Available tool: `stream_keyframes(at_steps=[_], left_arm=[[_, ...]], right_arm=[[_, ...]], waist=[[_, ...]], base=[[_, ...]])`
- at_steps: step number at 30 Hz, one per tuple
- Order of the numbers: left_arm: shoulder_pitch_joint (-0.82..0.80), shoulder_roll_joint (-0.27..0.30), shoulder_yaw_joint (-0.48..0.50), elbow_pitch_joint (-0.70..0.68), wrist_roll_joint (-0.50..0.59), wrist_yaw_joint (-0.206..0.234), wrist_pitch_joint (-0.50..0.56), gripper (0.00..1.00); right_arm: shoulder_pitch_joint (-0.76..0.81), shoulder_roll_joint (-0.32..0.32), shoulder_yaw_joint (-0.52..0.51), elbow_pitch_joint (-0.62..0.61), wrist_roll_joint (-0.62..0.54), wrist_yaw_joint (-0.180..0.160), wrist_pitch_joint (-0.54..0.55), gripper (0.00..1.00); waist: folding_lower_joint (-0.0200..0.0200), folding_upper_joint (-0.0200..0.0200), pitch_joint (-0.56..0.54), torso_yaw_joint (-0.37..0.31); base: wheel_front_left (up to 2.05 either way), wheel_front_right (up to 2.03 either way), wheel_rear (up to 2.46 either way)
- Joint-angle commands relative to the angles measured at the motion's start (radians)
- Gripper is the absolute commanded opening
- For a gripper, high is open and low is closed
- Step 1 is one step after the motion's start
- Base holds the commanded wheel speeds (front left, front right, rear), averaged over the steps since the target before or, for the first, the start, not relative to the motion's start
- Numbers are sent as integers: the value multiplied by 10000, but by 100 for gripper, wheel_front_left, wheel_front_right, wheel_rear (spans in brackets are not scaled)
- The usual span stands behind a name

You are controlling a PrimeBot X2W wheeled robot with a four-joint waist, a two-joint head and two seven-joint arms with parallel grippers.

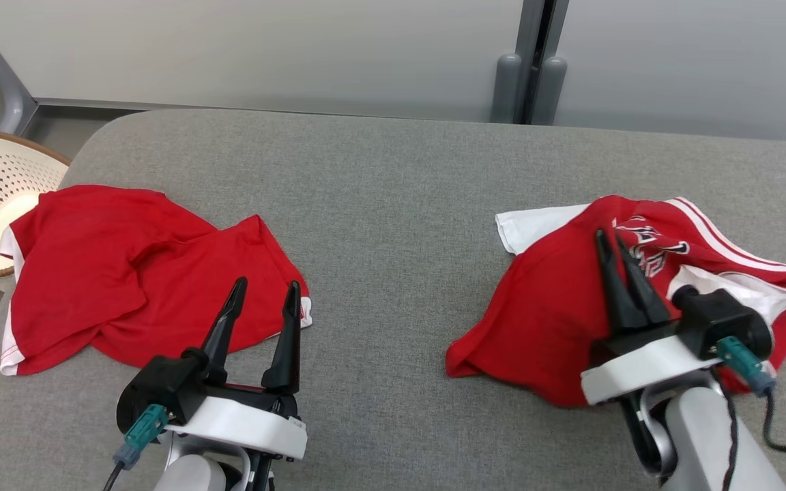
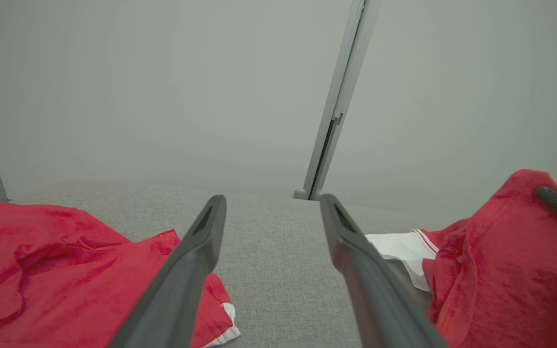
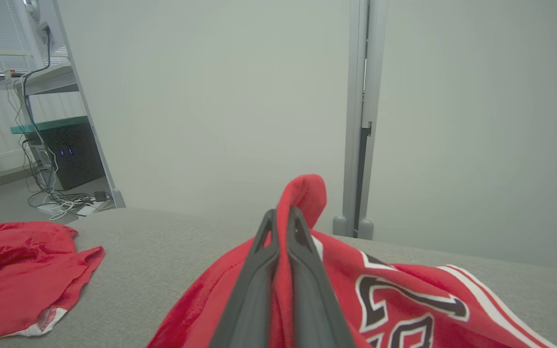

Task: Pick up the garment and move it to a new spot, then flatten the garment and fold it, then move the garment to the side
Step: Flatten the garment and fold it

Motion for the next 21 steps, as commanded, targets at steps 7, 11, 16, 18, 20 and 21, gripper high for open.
stream_keyframes(at_steps=[7,11,16,18,20,21], left_arm=[[182,33,164,-45,-8,75,-2,100],[299,31,172,-26,-16,61,-2,100],[336,31,167,7,1,88,-2,100],[343,31,187,-12,8,109,-2,100],[362,31,202,-25,31,117,-2,100],[381,34,220,-30,40,125,-2,100]], right_arm=[[863,-178,3024,-207,-610,-3,187,0],[1140,-377,4337,143,-321,-5,678,100],[1175,-654,5141,362,483,-5,1108,100],[1012,-764,4862,270,553,-5,972,100],[945,-773,4380,164,479,-3,754,100],[907,-734,3987,102,424,-3,628,100]], waist=[[0,-1,-321,249],[0,-1,-397,299],[0,-1,-483,268],[0,-1,-497,200],[0,-1,-559,117],[0,-1,-592,72]], base=[[0,0,0],[0,0,0],[0,0,0],[0,0,0],[0,0,0],[0,0,0]])
